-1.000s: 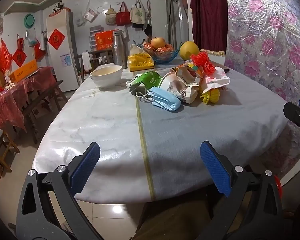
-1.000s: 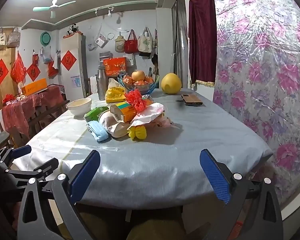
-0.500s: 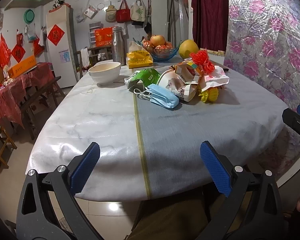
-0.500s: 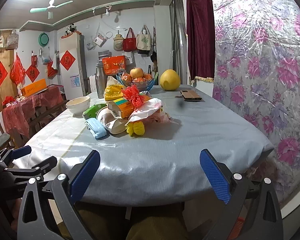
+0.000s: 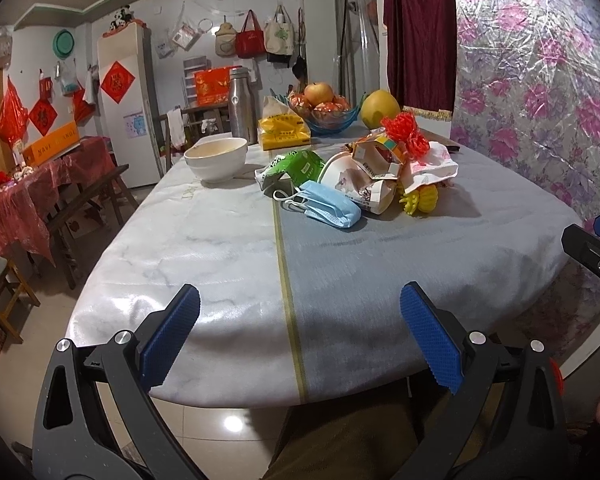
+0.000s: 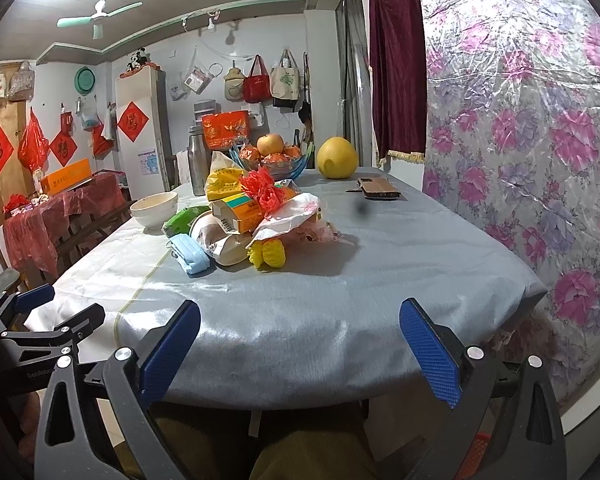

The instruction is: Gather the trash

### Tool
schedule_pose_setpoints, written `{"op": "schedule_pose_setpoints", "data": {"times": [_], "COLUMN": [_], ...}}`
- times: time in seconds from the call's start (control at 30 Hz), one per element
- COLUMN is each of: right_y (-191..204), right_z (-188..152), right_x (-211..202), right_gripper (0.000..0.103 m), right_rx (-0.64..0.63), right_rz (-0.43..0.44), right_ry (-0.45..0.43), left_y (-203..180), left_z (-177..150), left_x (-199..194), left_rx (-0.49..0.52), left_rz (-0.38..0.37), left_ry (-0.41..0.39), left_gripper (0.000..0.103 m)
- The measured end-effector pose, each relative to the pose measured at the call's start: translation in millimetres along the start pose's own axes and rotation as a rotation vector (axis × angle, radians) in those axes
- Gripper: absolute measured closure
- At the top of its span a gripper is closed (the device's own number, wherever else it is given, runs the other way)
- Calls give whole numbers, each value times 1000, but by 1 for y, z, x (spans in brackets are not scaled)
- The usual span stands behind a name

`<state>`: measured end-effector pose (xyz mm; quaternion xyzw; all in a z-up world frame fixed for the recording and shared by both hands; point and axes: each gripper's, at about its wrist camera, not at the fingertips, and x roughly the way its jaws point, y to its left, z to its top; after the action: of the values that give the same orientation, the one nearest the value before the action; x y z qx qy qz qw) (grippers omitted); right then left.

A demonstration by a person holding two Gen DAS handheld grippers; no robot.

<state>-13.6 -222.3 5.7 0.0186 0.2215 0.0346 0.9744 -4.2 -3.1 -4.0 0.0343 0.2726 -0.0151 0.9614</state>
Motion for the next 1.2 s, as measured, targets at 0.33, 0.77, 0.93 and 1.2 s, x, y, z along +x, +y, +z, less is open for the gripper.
{"op": "schedule_pose_setpoints", "data": {"times": [0.33, 0.77, 0.93, 1.2], "right_y": [-1, -1, -1, -2], "right_z": [1, 1, 1, 0], "right_x": [0, 0, 0, -1], "right_gripper": [6, 6, 6, 6], "right_rx": [1, 2, 1, 3], "right_rz": [1, 1, 1, -2], "right_ry": [1, 1, 1, 2], "left_y": [3, 1, 1, 5], "left_z": [3, 2, 0, -1], "left_x": [0, 2, 5, 8], "left_rx": [-19, -11, -9, -14], "left_rz": [-18, -88, -74, -37], "left_ry": [-4, 5, 19, 25], "left_gripper": [7, 7, 7, 7]}}
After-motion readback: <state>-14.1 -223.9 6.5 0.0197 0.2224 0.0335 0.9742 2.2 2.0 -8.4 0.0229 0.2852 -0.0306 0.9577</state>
